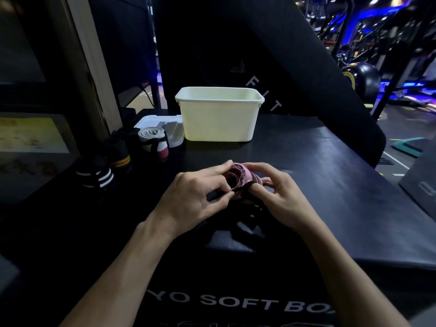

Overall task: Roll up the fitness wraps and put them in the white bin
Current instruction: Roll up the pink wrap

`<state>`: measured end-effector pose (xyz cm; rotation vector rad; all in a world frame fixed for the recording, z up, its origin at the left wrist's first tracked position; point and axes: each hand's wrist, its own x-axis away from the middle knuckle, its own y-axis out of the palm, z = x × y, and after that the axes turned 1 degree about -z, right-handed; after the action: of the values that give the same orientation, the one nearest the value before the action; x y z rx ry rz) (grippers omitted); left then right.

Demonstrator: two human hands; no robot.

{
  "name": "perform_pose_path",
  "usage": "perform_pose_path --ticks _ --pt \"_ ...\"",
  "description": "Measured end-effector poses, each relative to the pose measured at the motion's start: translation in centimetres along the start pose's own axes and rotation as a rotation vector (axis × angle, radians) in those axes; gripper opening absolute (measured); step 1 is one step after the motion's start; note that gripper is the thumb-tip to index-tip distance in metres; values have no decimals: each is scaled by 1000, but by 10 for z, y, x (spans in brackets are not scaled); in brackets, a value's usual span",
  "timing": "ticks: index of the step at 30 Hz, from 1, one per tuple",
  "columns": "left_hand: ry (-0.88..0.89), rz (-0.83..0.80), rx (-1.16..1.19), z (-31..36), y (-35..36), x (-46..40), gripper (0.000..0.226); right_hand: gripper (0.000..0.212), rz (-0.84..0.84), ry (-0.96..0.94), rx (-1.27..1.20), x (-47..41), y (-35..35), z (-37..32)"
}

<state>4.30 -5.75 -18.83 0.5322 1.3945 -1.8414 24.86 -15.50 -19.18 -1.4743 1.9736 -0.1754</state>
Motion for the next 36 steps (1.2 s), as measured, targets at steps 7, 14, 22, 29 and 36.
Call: perform_pose_path --ticks 7,14,22,29,36 --pt "-12 80 -147 8 1 -7 6 39 18 -78 27 7 4 -1" --pt "84 130 -310 8 13 -14 23 35 67 -131 62 11 7 0" --pt "58 109 -367 10 7 -20 15 40 105 -181 140 7 20 2" --pt "-50 48 -370 13 9 -25 21 41 97 -175 141 6 21 4" --pt "27 -15 -337 10 1 -26 29 41 101 -147 148 8 20 4"
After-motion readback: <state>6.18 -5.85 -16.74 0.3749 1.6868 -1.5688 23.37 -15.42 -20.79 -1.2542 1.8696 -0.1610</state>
